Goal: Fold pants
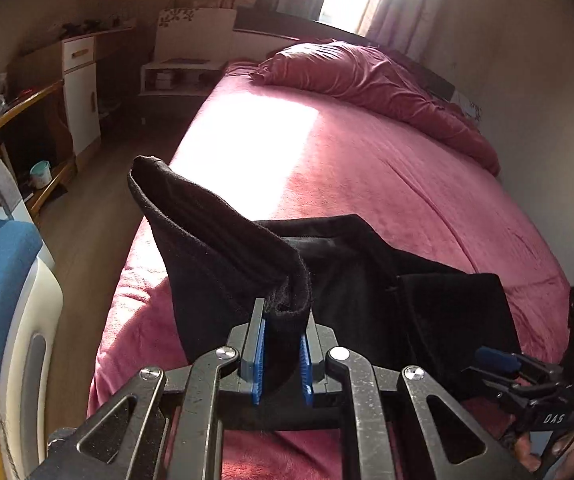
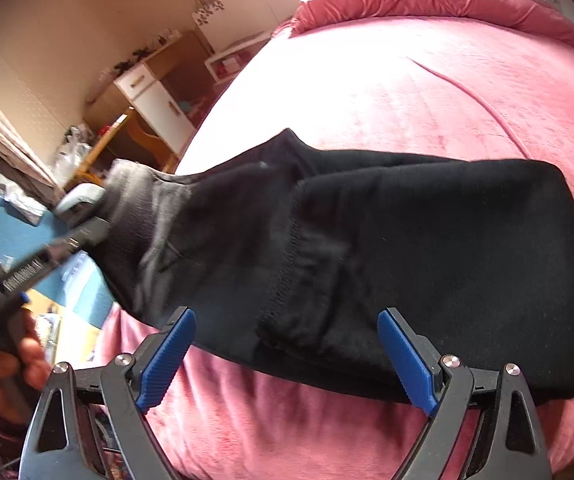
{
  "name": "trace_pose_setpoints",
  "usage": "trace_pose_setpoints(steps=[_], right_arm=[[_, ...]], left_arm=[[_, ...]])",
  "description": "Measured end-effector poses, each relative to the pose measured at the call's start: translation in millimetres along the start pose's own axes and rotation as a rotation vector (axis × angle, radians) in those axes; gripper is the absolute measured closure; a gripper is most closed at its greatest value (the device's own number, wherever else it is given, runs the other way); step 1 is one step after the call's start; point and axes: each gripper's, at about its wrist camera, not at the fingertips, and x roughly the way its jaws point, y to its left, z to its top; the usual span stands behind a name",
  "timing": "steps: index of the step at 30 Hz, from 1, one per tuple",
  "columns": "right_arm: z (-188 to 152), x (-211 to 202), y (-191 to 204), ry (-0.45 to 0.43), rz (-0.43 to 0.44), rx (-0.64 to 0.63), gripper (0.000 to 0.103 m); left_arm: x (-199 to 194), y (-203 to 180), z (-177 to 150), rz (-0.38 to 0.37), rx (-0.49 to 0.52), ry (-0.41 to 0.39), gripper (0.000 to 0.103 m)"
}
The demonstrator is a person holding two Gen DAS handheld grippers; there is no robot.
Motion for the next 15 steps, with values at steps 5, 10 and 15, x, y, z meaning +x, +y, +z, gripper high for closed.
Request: trace_pose_setpoints(steps=[5, 10, 15], right_arm=[[21, 9, 10, 0.017, 0.125, 0.007, 0.01], [45, 26, 30, 0.055, 0.2, -0.029, 0.01], [65, 45, 54, 0.119, 0.259, -0.097, 0.014]], left_arm=[[3, -11, -10, 0.007, 0.07, 0.001, 0.089], [6, -15, -13, 0.004, 0.104, 0.004, 0.089], [5, -19, -14, 0.007, 0.128, 0.0, 0.089]])
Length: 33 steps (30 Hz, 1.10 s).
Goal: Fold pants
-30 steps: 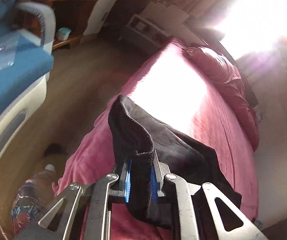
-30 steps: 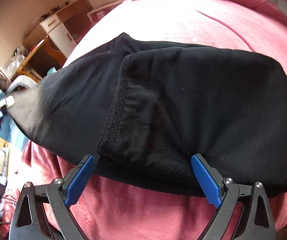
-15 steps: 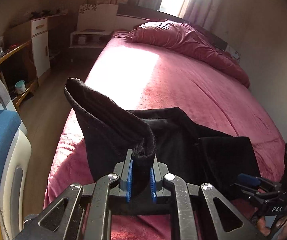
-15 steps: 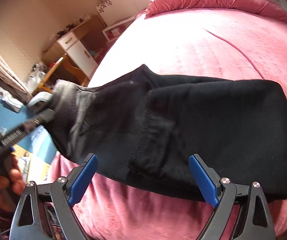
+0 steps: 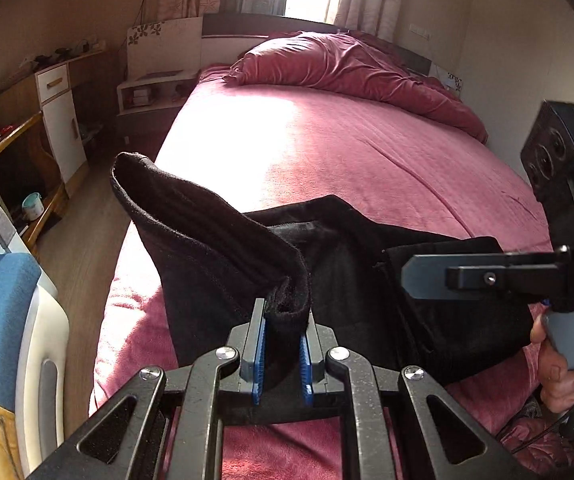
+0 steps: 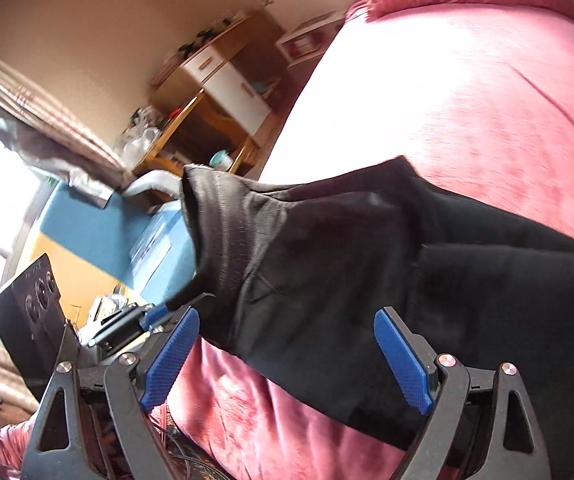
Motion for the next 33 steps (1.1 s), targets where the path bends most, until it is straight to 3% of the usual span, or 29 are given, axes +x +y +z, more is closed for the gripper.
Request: trace_pose_setpoints(steps=[11, 22, 23, 24, 25, 27, 29, 30, 33], right_arm=[[39, 44, 33, 0.104, 0.062, -0.092, 0.015], [57, 104, 63, 0.294, 0.078, -0.217, 0.016], [58, 112, 65, 0.323, 0.08, -0.223, 0.019], [58, 118, 68, 0.338, 0.056, -0.229, 0.035], [56, 124, 69, 0.355, 0.023, -0.24, 0.062], [51, 134, 69, 0.391, -0.008, -0.255, 0.083], [48, 130, 68, 0.378, -0.012, -0.26, 0.088], [48, 123, 67, 0.363, 0.0, -0.249, 0.088], [52, 91, 58, 0.297, 0.03, -0.195, 0.089]], left_arm=[[-1, 2, -3, -0.007, 0.017, -0.003, 0.089], [-12, 4, -7, -0.063, 0.039, -0.037, 0.089], [-13, 4, -8, -0.066, 0.043, -0.039, 0.089], [-14, 4, -8, -0.07, 0.045, -0.043, 0.089], [-15, 4, -8, -0.077, 0.047, -0.045, 0.089], [-18, 4, -8, -0.075, 0.053, -0.046, 0.089], [-20, 9, -8, -0.103, 0.049, -0.034, 0.089], [-24, 16, -7, -0.156, 0.023, -0.034, 0.089], [-44, 55, -1, -0.431, -0.164, -0.063, 0.077]])
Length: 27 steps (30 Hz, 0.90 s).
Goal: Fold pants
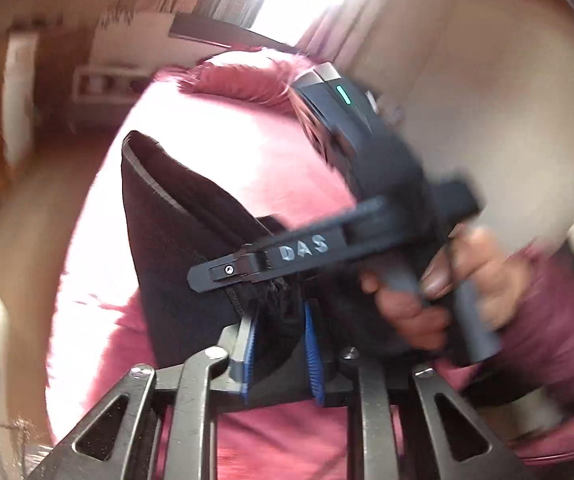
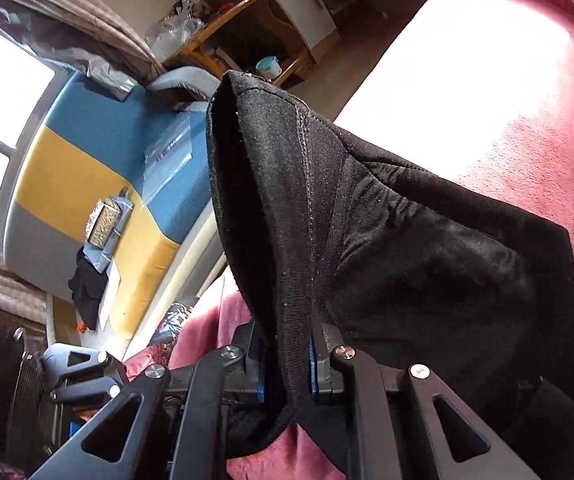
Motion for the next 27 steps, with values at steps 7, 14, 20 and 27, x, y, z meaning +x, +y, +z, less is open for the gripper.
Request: trace_pose_setpoints(steps=[7, 14, 20, 27], right_arm=[[-43, -95, -27, -0.181, 0.08, 0.106, 0.089], [-98, -155, -66, -0.311, 0.054, 0.233, 0.089], [-148, -190, -108, -0.374, 0.012, 0.359, 0.089], [-205, -183, -168, -0.373, -0.078, 0.544, 0.089]], left_arm=[[-43, 49, 23, 0.065, -0.202, -0.142, 0.075], [12, 22, 17, 0.094, -0.117, -0.017, 0.074], [72, -21, 12, 0.035, -0.014, 0.119, 0.074], [134, -54, -12, 0.021, 0.072, 0.28, 0.073]])
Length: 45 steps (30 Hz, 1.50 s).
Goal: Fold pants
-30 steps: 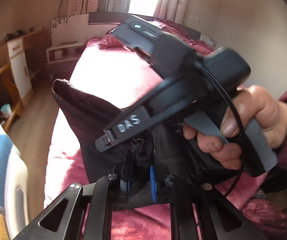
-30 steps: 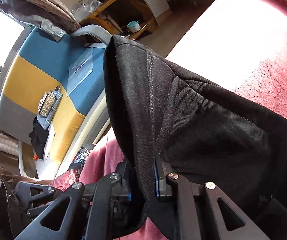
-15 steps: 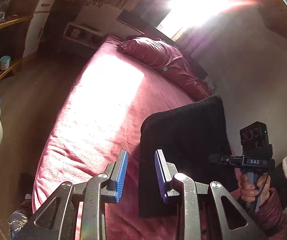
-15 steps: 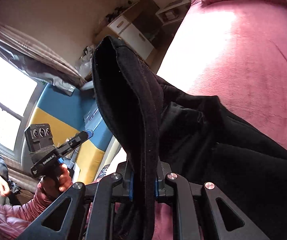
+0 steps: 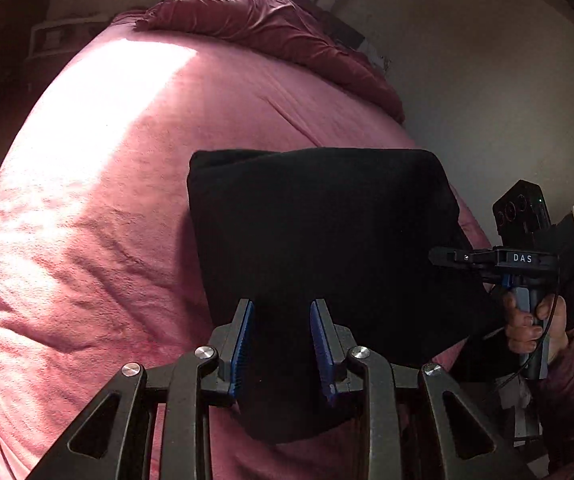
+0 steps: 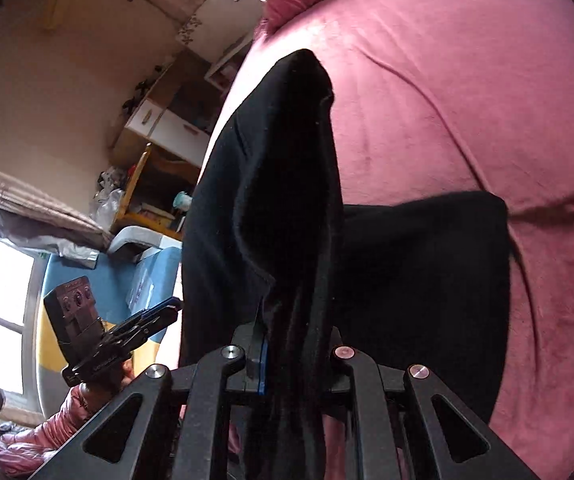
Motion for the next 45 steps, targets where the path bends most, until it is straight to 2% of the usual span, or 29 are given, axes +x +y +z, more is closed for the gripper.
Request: trace_pose_setpoints(steps=[3, 5, 8, 10, 11, 15, 17, 24, 25, 26, 27, 29, 33, 34, 35, 36, 39, 41, 45], right_arm=[[-14, 6, -28, 0.001, -0.045, 0.054, 0.088], [-23, 7, -40, -0.012, -0.08, 0.094, 0.078], [-34, -12, -50, -0.089, -0.069, 0.147, 0.076], [-42, -29, -50, -0.136, -0.097, 0.153, 0.065], [-46, -37, -48, -0.154, -0.111, 0.151, 0.063], [-60, -51, -36, -0.161, -0.112, 0.105, 0.063], [-69, -46, -22, -0.143, -0.146, 0.058, 0.063], [-63, -20, -8, -0.067, -0.269, -0.048, 0.063], [-62, -16, -6, -0.057, -0.281, -0.063, 0.068], [-61, -12, -4, -0.046, -0.311, -0.082, 0.075], [-60, -10, -2, -0.035, -0.348, -0.098, 0.092], [-59, -14, -1, -0.039, -0.347, -0.104, 0.095], [-68, -33, 8, -0.071, -0.37, -0.143, 0.096], [-70, -33, 7, -0.065, -0.387, -0.145, 0.096], [-72, -29, 5, -0.054, -0.403, -0.145, 0.096], [-74, -23, 0, -0.038, -0.412, -0.13, 0.096], [-73, -12, -15, -0.035, -0.422, -0.089, 0.096], [-74, -11, -17, -0.047, -0.412, -0.075, 0.095], [-79, -27, -18, -0.077, -0.405, -0.066, 0.085]], left_arm=[[18, -11, -10, -0.007, 0.029, 0.051, 0.071], [26, -16, -15, 0.004, 0.043, 0.07, 0.07], [27, -18, -17, 0.018, 0.055, 0.066, 0.069], [22, -16, -16, 0.008, 0.046, 0.057, 0.069], [16, -17, -16, 0.006, 0.04, 0.049, 0.069], [3, -11, -16, 0.007, 0.02, 0.013, 0.069], [2, -8, -14, 0.008, 0.01, 0.005, 0.069], [1, -10, -8, 0.013, 0.031, 0.01, 0.069], [1, -11, -8, 0.016, 0.039, 0.009, 0.069], [0, -13, -8, 0.018, 0.052, 0.007, 0.068], [0, -16, -8, 0.018, 0.067, 0.009, 0.066], [0, -22, -10, 0.028, 0.091, 0.009, 0.058], [0, -29, -14, 0.099, 0.135, -0.006, 0.046], [2, -29, -15, 0.091, 0.132, 0.001, 0.038], [2, -28, -16, 0.101, 0.122, 0.008, 0.023], [7, -28, -17, 0.129, 0.119, 0.017, 0.017], [20, -31, -23, 0.161, 0.145, 0.067, 0.015], [21, -35, -26, 0.185, 0.173, 0.055, 0.015], [17, -37, -24, 0.233, 0.191, 0.021, 0.015]])
